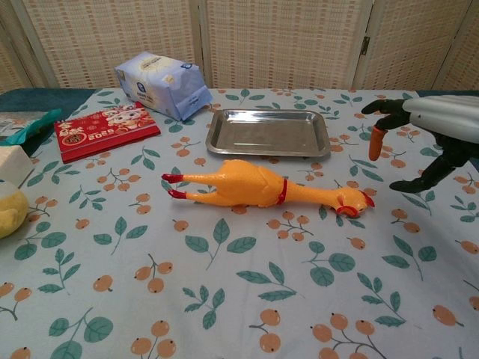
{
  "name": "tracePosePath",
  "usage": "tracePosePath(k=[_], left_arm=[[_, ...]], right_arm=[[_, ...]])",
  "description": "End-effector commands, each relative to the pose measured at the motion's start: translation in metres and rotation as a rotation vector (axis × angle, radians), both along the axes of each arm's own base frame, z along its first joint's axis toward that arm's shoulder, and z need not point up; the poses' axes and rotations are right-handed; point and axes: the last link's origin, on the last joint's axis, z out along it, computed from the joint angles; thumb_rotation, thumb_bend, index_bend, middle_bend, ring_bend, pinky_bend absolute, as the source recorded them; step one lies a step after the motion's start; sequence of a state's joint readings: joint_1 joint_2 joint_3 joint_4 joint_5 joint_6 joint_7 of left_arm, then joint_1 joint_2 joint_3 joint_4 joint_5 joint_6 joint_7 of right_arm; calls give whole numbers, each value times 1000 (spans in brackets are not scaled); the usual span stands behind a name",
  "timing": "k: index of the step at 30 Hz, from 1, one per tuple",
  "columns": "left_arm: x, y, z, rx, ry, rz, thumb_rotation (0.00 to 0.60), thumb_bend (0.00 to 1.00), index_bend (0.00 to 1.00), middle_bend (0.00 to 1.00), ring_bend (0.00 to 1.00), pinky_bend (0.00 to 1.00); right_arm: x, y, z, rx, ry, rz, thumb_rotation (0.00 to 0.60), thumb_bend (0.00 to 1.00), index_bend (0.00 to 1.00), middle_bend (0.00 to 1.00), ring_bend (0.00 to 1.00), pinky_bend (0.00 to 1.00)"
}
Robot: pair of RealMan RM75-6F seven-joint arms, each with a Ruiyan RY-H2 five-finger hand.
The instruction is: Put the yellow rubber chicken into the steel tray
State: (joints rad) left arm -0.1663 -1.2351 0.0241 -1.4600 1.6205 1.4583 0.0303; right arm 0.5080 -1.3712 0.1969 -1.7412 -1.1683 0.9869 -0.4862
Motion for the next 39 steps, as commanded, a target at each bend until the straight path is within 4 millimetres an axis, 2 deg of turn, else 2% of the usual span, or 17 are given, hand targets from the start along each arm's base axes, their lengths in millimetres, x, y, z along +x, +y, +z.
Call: tracePosePath(k=[1, 5, 7, 11, 14, 17, 28, 34, 39], left_arm=[[1, 0, 1, -2, -8, -4, 600, 416, 0, 0, 0, 129], [1, -1, 3, -5, -19, -9, 600, 416, 0, 0, 0, 128], [1, -1, 4, -6, -24, -6, 600, 415, 0, 0, 0, 128], [-1, -1, 7, -5, -31, -3, 600, 415, 0, 0, 0, 128], [-2, 0, 9, -2, -37, -2, 600, 415, 0, 0, 0, 128], [-3, 0, 11, 0, -42, 2, 600, 415, 0, 0, 0, 129], [-3, 0, 14, 8, -52, 5, 600, 418, 0, 0, 0, 128], [-5, 0, 16, 11, -53, 12, 600, 419, 0, 0, 0, 129], [-6, 1, 17, 11, -57, 20, 600, 419, 0, 0, 0, 129]], right_arm=[[18, -21, -24, -28, 11, -13, 600, 239, 418, 28, 0, 35], [28, -32, -50, -13, -13, -77, 600, 240, 356, 29, 0, 52], [33, -32, -60, -16, -3, -85, 600, 240, 316, 28, 0, 92], [37, -30, -74, -21, 4, -106, 600, 240, 307, 31, 9, 157], [39, -27, -81, -24, 8, -116, 600, 241, 307, 62, 74, 226], [41, -26, -86, -16, 8, -122, 600, 240, 315, 139, 165, 313], [52, -29, -106, 14, 19, -129, 600, 259, 409, 203, 232, 355], [54, -32, -109, -6, 28, -141, 600, 266, 412, 204, 235, 358], [48, -31, -115, 9, 69, -161, 600, 267, 410, 204, 236, 358]])
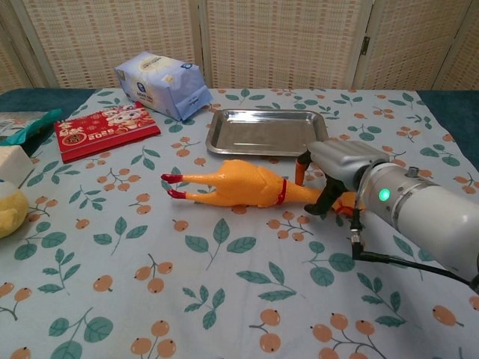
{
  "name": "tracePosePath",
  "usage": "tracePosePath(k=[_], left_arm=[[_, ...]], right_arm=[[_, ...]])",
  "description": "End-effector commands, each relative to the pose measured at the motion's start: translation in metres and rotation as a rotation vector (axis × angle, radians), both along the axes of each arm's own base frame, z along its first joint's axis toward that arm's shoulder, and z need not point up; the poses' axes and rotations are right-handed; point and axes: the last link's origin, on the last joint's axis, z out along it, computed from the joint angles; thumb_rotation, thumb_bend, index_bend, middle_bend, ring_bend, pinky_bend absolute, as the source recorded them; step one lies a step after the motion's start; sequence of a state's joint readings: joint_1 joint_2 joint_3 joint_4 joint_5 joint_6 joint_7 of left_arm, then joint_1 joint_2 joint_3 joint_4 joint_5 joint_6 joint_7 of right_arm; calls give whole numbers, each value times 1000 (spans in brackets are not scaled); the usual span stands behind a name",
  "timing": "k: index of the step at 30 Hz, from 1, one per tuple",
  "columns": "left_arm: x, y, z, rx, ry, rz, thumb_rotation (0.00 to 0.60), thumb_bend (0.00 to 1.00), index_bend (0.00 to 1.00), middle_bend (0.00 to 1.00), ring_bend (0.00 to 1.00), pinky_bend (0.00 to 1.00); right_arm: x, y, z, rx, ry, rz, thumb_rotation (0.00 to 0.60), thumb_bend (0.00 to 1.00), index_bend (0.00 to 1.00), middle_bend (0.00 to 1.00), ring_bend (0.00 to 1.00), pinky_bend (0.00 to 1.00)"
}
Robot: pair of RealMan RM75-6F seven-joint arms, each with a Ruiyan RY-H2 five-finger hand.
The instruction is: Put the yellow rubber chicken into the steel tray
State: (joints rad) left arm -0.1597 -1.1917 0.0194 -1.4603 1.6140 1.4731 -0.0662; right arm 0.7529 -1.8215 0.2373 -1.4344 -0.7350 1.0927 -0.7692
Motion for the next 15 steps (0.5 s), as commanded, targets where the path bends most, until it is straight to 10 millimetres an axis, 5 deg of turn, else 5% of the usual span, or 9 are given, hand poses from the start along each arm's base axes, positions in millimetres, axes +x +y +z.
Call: tracePosePath(k=[1, 5, 9, 12, 15], left_arm=[[-1, 1, 0, -2, -2, 4, 600, 420, 0, 0, 0, 128], [-1, 1, 1, -2, -6, 4, 600, 420, 0, 0, 0, 129], [-1, 1, 2, 1, -10, 4, 600, 420, 0, 0, 0, 129], [-2, 1, 4, 6, -10, 7, 600, 422, 0, 0, 0, 129], [-3, 1, 5, 8, -10, 9, 600, 425, 0, 0, 0, 129]], right_arm=[[-2, 1, -5, 12, 13, -8, 600, 267, 410, 205, 236, 359], [-1, 1, -11, 18, 11, -13, 600, 273, 423, 210, 242, 376], [2, 1, -13, 11, 3, -11, 600, 303, 520, 270, 322, 495], [4, 1, -13, -2, -3, -11, 600, 342, 690, 390, 503, 716], [5, 0, -16, -25, 10, -19, 600, 358, 793, 470, 611, 831]])
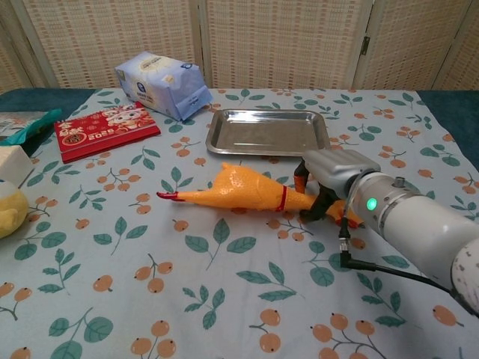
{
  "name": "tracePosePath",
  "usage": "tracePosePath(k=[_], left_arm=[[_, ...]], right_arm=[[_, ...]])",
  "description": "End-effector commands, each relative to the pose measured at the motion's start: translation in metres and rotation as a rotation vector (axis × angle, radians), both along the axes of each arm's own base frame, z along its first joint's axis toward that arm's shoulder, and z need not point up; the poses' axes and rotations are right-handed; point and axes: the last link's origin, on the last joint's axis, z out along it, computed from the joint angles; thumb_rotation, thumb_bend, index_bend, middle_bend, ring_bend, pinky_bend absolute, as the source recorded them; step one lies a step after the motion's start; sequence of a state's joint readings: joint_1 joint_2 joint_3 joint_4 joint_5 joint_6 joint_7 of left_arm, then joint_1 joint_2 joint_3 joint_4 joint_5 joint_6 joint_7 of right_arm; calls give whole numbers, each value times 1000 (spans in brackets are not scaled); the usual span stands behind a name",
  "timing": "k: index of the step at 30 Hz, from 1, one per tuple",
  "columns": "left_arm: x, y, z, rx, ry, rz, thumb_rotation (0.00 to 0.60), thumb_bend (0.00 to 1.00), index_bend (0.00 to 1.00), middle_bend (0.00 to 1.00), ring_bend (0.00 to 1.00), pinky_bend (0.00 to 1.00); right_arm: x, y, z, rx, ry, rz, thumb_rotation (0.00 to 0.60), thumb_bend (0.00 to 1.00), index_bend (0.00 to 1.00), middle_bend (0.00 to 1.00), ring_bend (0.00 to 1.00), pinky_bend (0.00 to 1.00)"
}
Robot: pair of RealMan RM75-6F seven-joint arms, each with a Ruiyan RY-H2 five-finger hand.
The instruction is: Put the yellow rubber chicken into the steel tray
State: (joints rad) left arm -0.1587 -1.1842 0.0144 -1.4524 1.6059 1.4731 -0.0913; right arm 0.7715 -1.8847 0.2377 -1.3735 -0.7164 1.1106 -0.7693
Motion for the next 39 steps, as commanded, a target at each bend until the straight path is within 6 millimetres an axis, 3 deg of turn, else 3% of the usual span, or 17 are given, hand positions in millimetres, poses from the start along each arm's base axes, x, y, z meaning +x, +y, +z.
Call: tracePosePath(k=[1, 7, 14, 26, 31, 39], left_arm=[[0, 0, 0, 1, 1, -1, 600, 426, 0, 0, 0, 129], [1, -1, -1, 2, 2, 0, 600, 427, 0, 0, 0, 129], [1, -1, -2, 6, 15, 0, 600, 428, 0, 0, 0, 129], [4, 1, -6, 30, 35, -12, 600, 431, 0, 6, 8, 130], [19, 13, -2, 27, 16, -84, 600, 451, 0, 34, 36, 150], [67, 39, 0, -35, -26, -202, 600, 465, 0, 75, 70, 188]], right_arm=[[1, -1, -2, -21, 13, -3, 600, 363, 810, 485, 630, 852], [0, -1, -3, -17, -8, -18, 600, 390, 911, 571, 758, 992], [3, -9, 11, -23, -147, 2, 600, 440, 912, 581, 821, 1000], [1, -26, 54, -7, -372, 35, 600, 462, 914, 581, 828, 1000], [4, -33, 72, 65, -467, 26, 600, 472, 919, 582, 831, 1000], [19, -35, 100, 151, -535, 34, 600, 471, 921, 581, 835, 1000]])
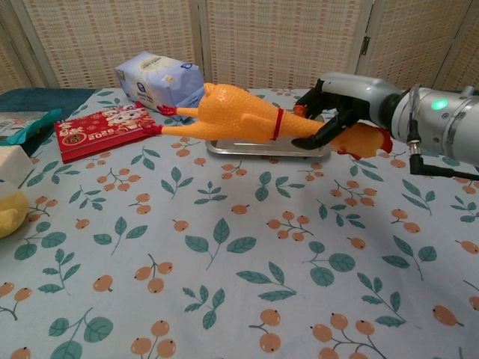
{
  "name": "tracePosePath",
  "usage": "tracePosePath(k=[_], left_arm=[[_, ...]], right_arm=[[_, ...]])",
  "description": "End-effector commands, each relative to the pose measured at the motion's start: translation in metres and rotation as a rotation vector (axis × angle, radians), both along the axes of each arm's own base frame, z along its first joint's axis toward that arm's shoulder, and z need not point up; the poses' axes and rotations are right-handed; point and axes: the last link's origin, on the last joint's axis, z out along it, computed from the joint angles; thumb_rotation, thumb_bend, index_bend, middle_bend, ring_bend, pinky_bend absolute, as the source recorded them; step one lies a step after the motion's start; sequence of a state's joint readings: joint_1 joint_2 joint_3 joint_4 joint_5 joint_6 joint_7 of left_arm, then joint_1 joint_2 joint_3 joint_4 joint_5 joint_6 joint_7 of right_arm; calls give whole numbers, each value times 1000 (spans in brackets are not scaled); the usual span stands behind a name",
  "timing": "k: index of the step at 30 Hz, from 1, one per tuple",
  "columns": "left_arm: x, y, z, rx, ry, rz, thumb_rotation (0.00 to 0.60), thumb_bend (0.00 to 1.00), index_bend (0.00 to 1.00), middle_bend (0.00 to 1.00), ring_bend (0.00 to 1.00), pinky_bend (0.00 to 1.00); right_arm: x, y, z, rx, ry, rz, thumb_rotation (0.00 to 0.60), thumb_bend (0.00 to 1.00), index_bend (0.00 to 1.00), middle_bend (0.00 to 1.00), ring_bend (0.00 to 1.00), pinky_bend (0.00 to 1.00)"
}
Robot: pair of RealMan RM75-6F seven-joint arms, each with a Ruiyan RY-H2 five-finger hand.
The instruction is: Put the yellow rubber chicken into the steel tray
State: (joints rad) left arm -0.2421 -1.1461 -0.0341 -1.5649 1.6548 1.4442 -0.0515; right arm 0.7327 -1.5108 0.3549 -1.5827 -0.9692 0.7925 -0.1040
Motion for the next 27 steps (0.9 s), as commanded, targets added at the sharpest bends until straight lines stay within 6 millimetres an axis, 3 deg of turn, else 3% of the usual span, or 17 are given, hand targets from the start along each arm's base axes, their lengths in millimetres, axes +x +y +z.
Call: tracePosePath(k=[1, 5, 13, 20, 27], left_arm=[[29, 12, -4, -30, 9, -85, 600, 466, 0, 80, 73, 191], [59, 21, -15, -59, 16, -148, 600, 467, 0, 97, 84, 197], [118, 40, -39, -121, -25, -233, 600, 466, 32, 121, 101, 199], [151, 55, -64, -194, -25, -246, 600, 466, 32, 122, 102, 199], [183, 64, -89, -194, 21, -281, 600, 432, 32, 121, 102, 203]], right_arm=[[9, 0, 9, 60, -48, -10, 600, 471, 921, 581, 835, 1000], [22, -9, 22, 216, -127, -80, 600, 471, 922, 581, 835, 1000], [47, -25, 43, 388, -83, -115, 600, 471, 922, 581, 835, 1000], [44, -37, 34, 463, 33, -156, 600, 471, 922, 581, 835, 1000], [46, -43, 22, 469, 30, -207, 600, 471, 922, 581, 835, 1000]])
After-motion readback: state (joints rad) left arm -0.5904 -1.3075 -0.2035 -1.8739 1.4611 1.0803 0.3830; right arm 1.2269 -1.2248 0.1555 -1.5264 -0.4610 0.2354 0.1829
